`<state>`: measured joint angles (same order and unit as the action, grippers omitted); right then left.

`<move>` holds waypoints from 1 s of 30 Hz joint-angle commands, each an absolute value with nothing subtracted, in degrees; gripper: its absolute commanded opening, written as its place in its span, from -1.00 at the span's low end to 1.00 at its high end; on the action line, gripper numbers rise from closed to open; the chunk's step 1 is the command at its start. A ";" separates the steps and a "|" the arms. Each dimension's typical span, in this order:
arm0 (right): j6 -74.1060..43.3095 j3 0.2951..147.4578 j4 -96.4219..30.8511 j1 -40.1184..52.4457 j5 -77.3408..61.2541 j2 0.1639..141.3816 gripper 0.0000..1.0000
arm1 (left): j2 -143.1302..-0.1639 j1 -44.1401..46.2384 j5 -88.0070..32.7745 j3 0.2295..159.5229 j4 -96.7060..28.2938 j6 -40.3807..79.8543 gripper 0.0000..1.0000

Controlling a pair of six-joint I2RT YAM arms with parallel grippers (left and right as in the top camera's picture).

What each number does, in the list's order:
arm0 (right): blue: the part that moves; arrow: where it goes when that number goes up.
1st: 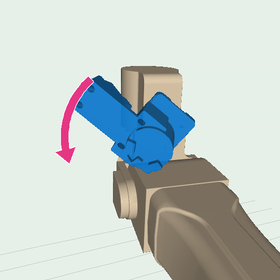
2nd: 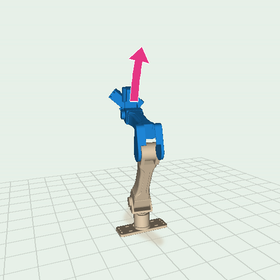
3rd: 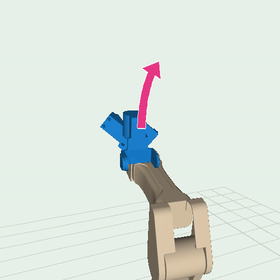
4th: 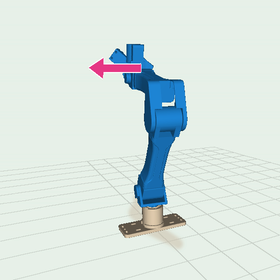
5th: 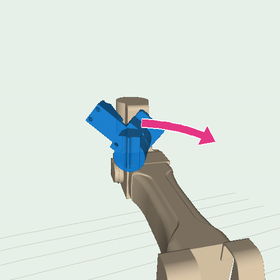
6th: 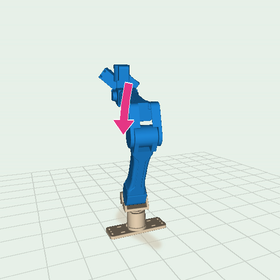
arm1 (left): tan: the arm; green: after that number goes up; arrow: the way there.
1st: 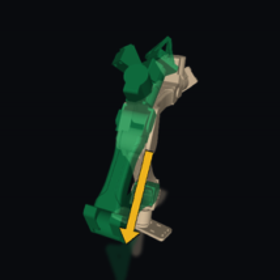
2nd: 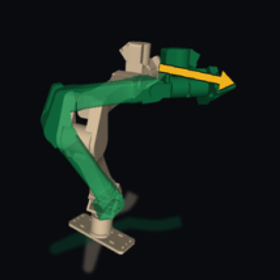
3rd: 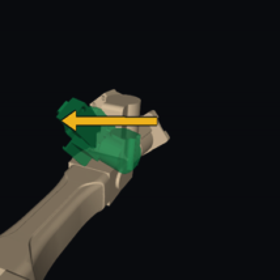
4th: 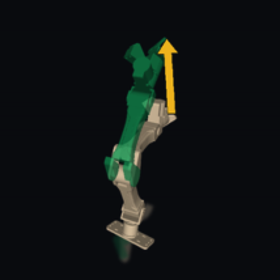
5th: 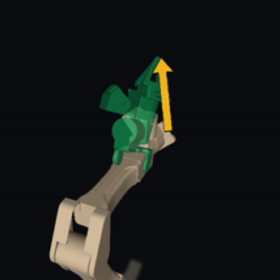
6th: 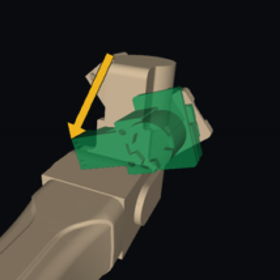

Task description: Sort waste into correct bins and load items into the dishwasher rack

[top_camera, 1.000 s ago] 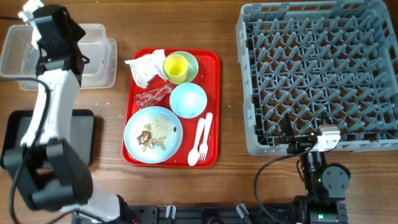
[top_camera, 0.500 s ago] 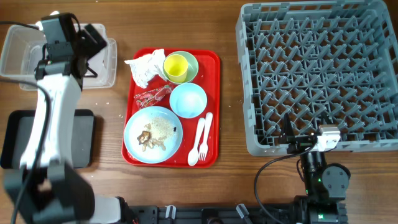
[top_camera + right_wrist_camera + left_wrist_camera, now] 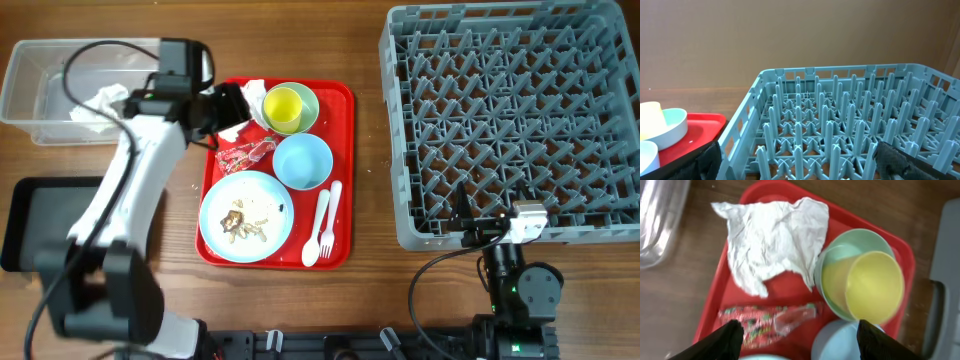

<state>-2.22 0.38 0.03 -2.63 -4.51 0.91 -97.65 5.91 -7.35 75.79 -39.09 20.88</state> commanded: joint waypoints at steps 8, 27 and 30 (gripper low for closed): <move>-1.58 0.30 0.25 -2.92 -5.02 0.80 0.99 | -111.31 5.89 0.73 75.20 -32.18 5.28 0.60; -1.61 0.30 0.25 -2.92 -5.02 0.80 0.99 | -118.56 5.85 -2.68 75.26 -25.43 -2.57 -0.39; -1.61 0.30 0.25 -2.92 -5.02 0.80 1.00 | -117.49 5.85 -2.44 76.03 -26.48 -1.30 -0.92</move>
<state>-2.22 0.36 0.03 -2.63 -4.51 0.91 -117.12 5.85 -2.00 75.70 -25.52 -1.63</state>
